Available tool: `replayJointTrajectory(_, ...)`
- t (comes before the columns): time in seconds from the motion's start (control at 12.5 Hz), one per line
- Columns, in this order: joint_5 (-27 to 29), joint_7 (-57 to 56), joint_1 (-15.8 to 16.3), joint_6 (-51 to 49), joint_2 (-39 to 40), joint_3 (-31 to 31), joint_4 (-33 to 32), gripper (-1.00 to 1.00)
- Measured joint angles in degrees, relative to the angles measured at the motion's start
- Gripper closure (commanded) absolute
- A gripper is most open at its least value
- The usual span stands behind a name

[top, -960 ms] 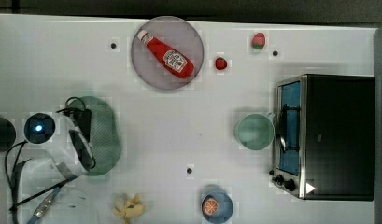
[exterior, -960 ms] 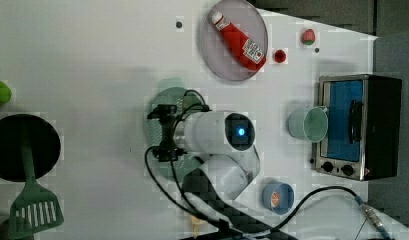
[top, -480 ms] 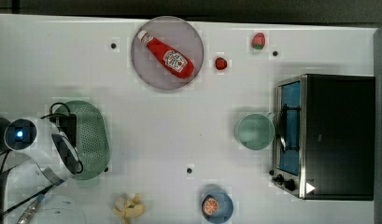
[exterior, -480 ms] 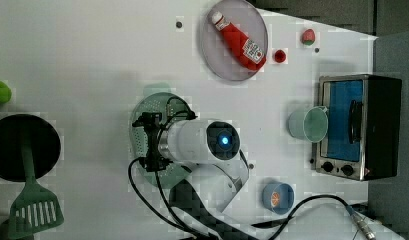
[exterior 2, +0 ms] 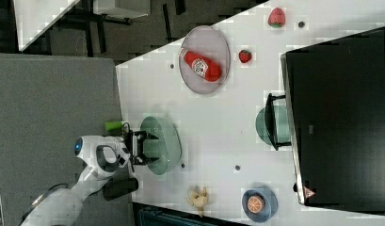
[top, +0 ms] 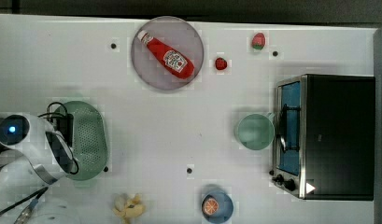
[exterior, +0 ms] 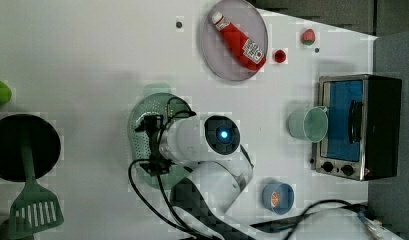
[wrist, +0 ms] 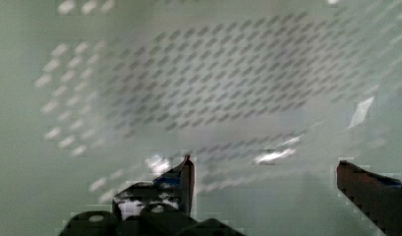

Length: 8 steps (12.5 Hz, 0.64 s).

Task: Drag strainer right to left.

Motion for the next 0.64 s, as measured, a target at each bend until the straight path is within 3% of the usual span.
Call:
replayJointTrajectory(0.24, 0.8, -4.9, 0.5, -16.1, -11.0, -3.0, -2.0, -1.0)
replayJointTrajectory(0.64, -1.1, -23.0, 0.4, -31.9, -34.9, -13.5, -1.3, -1.0)
